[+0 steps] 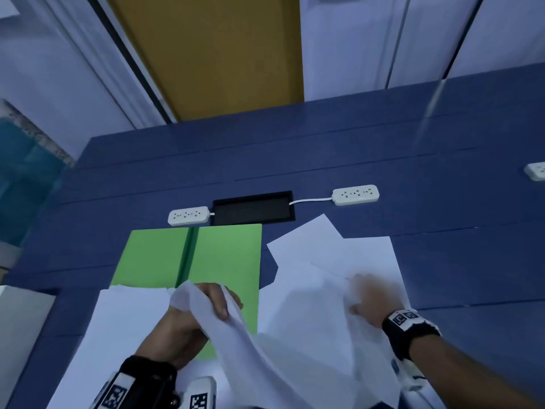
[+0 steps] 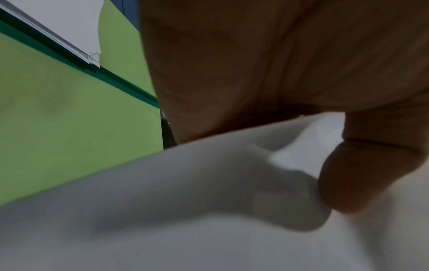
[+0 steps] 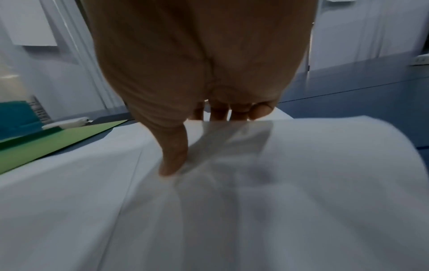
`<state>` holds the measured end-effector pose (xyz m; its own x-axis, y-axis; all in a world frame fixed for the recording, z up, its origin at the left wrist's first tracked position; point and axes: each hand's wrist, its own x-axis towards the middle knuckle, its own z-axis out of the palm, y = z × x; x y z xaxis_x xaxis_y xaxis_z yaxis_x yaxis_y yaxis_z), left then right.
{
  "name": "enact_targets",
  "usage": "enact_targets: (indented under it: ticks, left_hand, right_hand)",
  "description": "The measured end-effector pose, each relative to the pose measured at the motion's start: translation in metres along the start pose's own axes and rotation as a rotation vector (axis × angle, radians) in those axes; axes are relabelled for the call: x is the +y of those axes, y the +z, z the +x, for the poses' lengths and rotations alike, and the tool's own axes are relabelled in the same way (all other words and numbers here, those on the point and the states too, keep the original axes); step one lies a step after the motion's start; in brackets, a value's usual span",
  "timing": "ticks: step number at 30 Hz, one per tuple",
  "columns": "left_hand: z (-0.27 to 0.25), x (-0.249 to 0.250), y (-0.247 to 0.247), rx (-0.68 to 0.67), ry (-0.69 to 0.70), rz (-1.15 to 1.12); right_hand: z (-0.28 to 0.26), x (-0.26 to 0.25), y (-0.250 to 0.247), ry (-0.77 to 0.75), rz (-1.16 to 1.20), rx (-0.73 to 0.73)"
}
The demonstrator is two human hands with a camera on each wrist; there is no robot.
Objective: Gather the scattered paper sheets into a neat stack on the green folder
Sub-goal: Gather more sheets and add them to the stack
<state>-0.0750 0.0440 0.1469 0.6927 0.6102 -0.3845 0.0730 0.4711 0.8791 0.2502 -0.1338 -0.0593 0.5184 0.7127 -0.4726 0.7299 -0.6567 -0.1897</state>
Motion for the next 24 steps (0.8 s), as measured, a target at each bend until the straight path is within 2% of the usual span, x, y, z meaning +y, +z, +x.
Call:
enact_targets:
  ticks: [1,2,4,6,8,10,12,15,19,22,24]
  left_hand:
    - [0.001,0.0,0.0,-0.076,0.035,0.037]
    - [0.002,0.0,0.001,-0.095,0.056,0.034]
    - [0.006,-0.004,-0.004,-0.077,0.027,0.059]
    - [0.009,-0.006,-0.003,-0.102,0.013,0.045]
    - [0.012,-0.007,-0.001,-0.14,-0.002,0.014]
    - [0.016,-0.005,0.0,-0.139,-0.016,-0.015]
    - [0.021,-0.003,0.003,-0.166,-0.009,-0.029]
    - [0.03,0.002,0.013,-0.178,0.023,-0.062]
    - [0.048,0.0,0.031,-0.138,0.005,-0.121]
    - [0.057,-0.005,0.044,-0.15,-0.013,-0.141]
    - [0.061,-0.011,0.05,-0.168,-0.038,-0.18]
  right_hand:
    - [-0.001,0.001,0.002,-0.026,-0.016,0.036]
    - [-0.004,0.002,0.004,-0.049,-0.042,0.077]
    - [-0.008,0.006,0.009,-0.09,-0.087,0.152]
    - [-0.014,0.011,0.011,-0.102,-0.036,0.207]
    - [-0.021,0.015,0.007,-0.093,0.158,0.248]
    - [-0.027,0.019,-0.007,-0.056,0.444,0.221]
    - [-0.033,0.027,-0.034,-0.016,0.654,0.183]
    - [-0.051,0.036,-0.087,0.041,0.879,0.202]
    - [-0.09,0.028,-0.137,0.104,1.021,0.301]
    - [-0.125,0.003,-0.152,0.083,1.076,0.427]
    - [-0.146,-0.017,-0.155,0.031,1.206,0.511]
